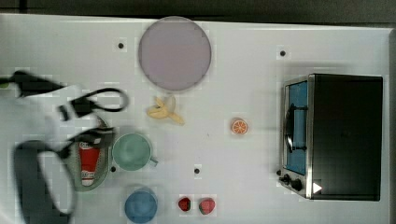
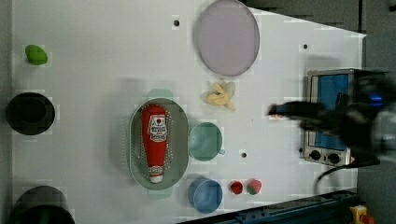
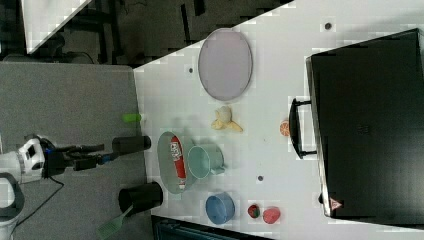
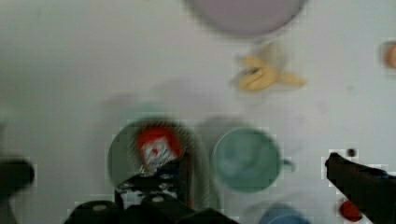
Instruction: Pick ketchup from strainer and place it on the table
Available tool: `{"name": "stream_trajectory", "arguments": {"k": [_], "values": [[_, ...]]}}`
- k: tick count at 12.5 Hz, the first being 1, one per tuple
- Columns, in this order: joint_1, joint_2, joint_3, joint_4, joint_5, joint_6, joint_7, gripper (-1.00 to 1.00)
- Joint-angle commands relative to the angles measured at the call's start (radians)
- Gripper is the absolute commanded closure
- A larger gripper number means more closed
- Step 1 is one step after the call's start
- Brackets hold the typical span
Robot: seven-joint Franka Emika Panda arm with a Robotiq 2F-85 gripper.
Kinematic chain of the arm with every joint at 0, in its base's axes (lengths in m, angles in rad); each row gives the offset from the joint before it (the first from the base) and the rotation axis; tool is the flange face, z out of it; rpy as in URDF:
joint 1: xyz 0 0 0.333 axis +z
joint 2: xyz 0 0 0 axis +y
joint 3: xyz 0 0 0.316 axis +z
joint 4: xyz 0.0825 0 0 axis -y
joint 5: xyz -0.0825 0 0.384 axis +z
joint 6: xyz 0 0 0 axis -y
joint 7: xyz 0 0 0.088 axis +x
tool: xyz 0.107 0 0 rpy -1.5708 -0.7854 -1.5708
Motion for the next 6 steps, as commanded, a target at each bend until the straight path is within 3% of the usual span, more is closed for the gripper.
{"name": "stream_trajectory", "arguments": {"k": [1, 6], "values": [[0.026, 0.046, 0.088, -0.010, 0.007, 0.020, 0.044, -1.00], [0.039, 0.191, 0.196, -0.079, -0.016, 0.136, 0.045, -1.00]]}}
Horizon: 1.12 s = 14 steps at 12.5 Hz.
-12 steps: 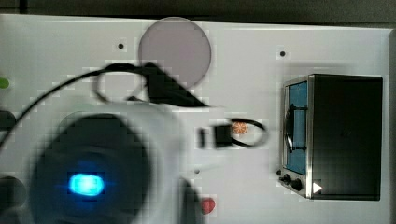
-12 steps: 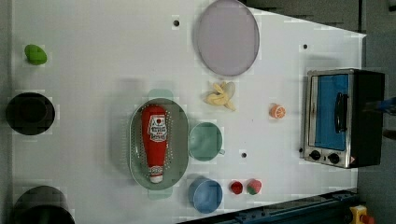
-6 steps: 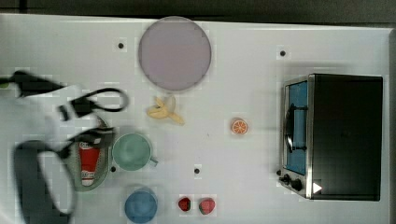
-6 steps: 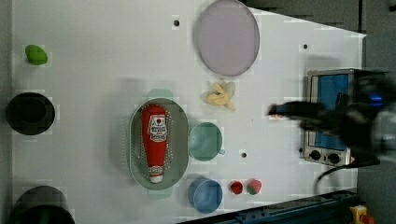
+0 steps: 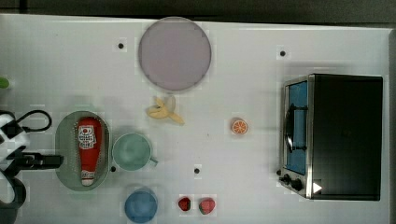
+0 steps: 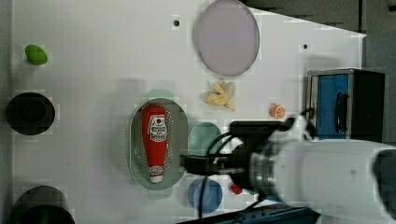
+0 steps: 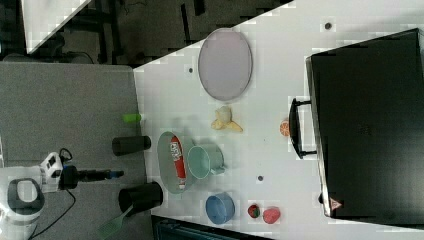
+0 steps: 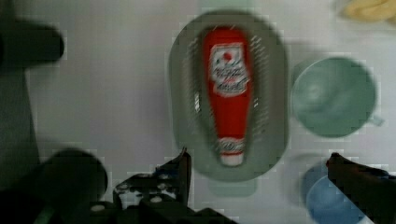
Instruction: Pick ketchup from strainer and place it on the table
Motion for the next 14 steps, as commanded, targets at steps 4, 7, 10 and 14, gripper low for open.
{"name": "stream_trajectory", "arguments": {"k": [4, 7, 10, 14], "values": [[-0.003, 0.121, -0.004, -0.154, -0.136, 0.276, 0.047, -1.00], [-0.003, 0.210, -0.012, -0.203, -0.201, 0.420, 0.050, -1.00], [0.001, 0.305, -0.020, -0.216, -0.253, 0.532, 0.120, -1.00], [0.016, 0.413, -0.038, -0.216, -0.378, 0.590, 0.249, -1.00]]}}
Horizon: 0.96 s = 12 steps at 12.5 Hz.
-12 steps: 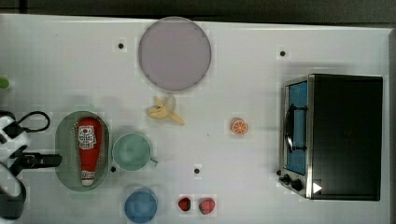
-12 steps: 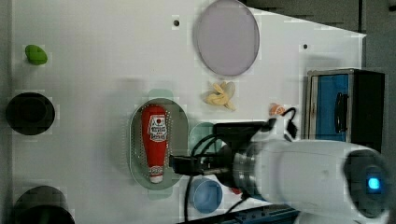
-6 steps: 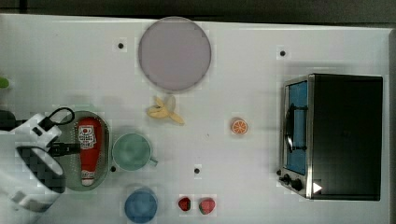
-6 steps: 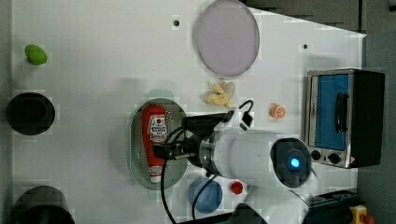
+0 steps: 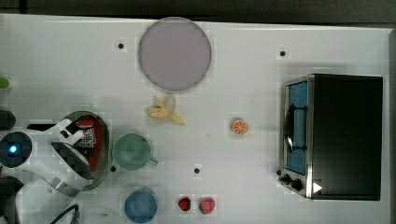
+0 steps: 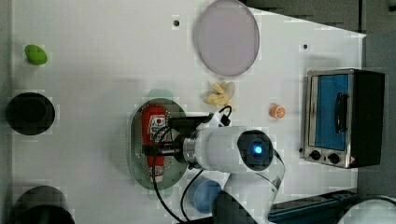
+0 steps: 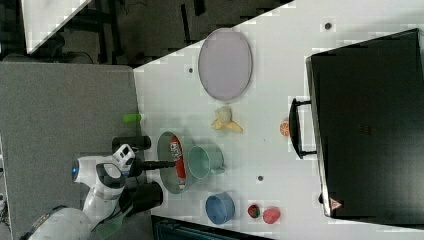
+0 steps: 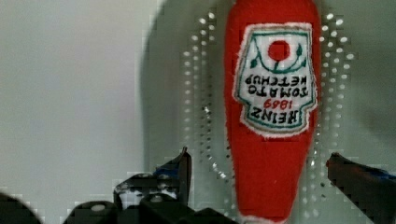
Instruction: Pick ketchup from strainer and place it on the table
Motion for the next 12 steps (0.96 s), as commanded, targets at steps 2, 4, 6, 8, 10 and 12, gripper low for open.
{"name": "stream_trajectory", "arguments": {"k": [2, 4, 6, 8, 10, 12], "values": [[0.012, 0.062, -0.025, 0.023, -0.112, 0.087, 0.159, -1.00], [0.025, 0.099, -0.050, 0.026, -0.159, 0.120, 0.161, -1.00], [0.042, 0.123, -0.071, 0.037, -0.182, 0.149, 0.164, -1.00], [0.060, 0.128, -0.091, 0.041, -0.183, 0.148, 0.166, -0.68], [0.070, 0.128, -0.095, 0.042, -0.183, 0.147, 0.166, -0.18], [0.065, 0.109, -0.091, 0.041, -0.183, 0.141, 0.166, -0.13]]}}
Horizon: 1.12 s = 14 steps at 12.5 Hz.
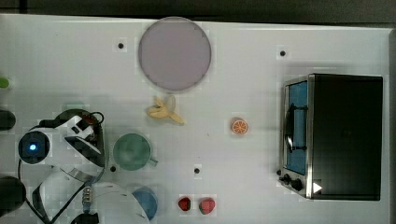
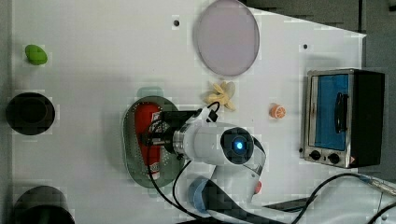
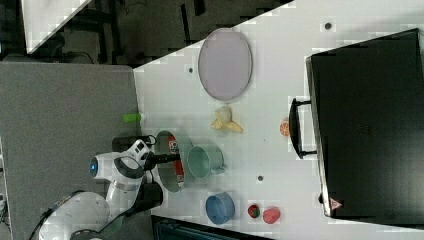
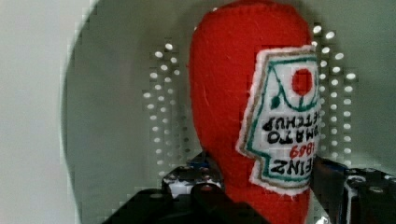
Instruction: Pick ketchup from strainer and place it on the table
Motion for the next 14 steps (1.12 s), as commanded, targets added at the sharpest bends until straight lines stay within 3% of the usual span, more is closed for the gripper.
{"name": "stream_trajectory", "arguments": {"k": [1, 3, 7, 11, 14], "values": [[0.001, -0.047, 0.012, 0.007, -0.001, -0.020, 0.055, -0.13], [-0.027, -0.125, 0.046, -0.013, 0.019, -0.058, 0.055, -0.13], [-0.096, -0.302, 0.127, -0.007, 0.234, -0.190, 0.020, -0.13], [-0.153, -0.429, 0.137, 0.040, 0.429, -0.369, -0.194, -0.13], [-0.216, -0.491, 0.129, 0.086, 0.488, -0.492, -0.309, -0.13]]}}
